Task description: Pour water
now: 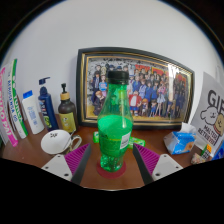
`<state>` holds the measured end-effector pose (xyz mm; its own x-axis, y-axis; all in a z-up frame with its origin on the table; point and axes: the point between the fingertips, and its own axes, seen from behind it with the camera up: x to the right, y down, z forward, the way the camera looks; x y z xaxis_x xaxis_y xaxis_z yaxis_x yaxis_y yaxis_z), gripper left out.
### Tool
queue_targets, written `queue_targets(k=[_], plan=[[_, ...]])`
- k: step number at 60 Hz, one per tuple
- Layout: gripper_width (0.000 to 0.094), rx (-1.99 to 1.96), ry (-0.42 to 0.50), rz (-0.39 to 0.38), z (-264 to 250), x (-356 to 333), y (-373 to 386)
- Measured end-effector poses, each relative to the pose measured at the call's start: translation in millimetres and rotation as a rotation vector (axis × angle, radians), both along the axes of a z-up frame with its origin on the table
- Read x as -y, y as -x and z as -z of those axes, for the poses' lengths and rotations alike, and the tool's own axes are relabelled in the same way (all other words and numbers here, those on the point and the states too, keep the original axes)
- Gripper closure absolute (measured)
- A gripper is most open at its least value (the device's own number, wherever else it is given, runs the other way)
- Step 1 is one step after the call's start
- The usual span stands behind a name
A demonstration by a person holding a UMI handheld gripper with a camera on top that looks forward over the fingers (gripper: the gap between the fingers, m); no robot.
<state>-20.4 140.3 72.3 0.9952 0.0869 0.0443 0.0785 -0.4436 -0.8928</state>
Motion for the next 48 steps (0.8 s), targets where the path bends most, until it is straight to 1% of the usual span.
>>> queue_targets(k=[7,15,21,26,31,40,48], plan=[[0.0091,0.029,0.080,0.018,-11.9,50.4,4.4],[0.0091,0.012,0.217,0.084,-25.1,126.5,17.7],[0.0086,0.010,0.264,0.140,-41.3,175.6,32.3],[0.0081,0.008,0.278,0.169,-55.2,205.9,45.7],[0.0083,0.008,0.268,0.184,-66.3,227.5,58.9],[0.0081,0.044,0.231,0.160,-88.0,239.0,78.5],[0.0083,0.054,0.206,0.156,-100.2,242.5,88.1]])
